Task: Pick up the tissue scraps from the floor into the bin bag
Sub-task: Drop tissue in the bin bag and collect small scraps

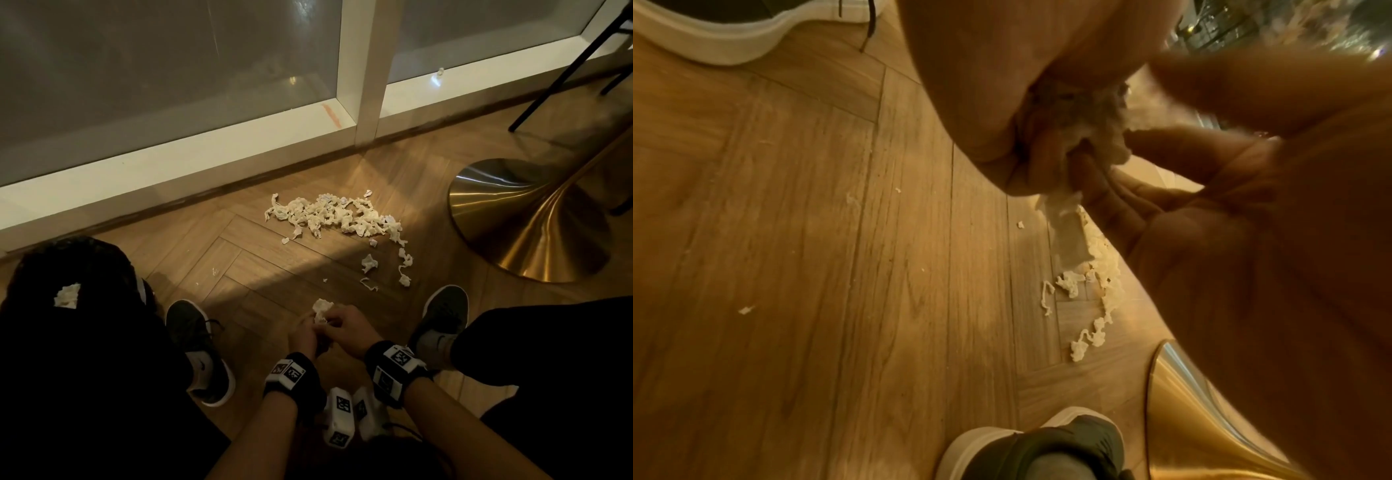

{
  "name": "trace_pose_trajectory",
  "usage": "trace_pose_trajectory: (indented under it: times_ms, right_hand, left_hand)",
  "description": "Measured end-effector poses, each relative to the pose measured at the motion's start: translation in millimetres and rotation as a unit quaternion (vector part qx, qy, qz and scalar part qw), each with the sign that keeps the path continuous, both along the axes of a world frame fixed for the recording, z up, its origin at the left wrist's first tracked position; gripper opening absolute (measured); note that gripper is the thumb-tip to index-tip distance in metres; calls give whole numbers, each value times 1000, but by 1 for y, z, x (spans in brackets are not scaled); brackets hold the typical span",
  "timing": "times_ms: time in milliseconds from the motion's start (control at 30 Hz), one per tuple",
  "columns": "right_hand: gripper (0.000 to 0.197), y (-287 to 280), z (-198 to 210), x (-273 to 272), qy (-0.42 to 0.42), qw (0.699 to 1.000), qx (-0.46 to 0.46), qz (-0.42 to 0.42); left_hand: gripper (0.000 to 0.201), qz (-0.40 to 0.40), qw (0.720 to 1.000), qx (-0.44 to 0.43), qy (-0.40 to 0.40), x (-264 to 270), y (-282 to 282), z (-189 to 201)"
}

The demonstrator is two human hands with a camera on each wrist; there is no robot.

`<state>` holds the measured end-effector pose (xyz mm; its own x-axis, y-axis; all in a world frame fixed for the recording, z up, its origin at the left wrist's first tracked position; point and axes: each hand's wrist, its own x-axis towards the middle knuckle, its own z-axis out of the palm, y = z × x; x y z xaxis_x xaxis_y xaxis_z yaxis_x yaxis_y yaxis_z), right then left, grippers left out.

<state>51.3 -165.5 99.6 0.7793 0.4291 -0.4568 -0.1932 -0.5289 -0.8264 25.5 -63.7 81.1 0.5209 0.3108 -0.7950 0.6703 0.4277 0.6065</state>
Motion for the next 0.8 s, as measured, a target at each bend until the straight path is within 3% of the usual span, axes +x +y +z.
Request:
trace_pose_trajectory:
  times_ms: [67,167,500,800]
  right_hand:
    - [13,2,-3,2,-19,999,-27,-11]
    - [21,4,-5,1,-20,999,-29,-35]
    - [11,2,1,2,-112,993,-23,-21]
    - [25,-2,8,2,-76,995,40,-60]
  left_hand:
    - [22,21,1000,7,14,1,0,-3]
    - [26,50,998,-9,19,2,-1,-4]
    - [33,41,984,-174,2,9,-2,9]
    - [39,15,969,-247,10,12,1,15]
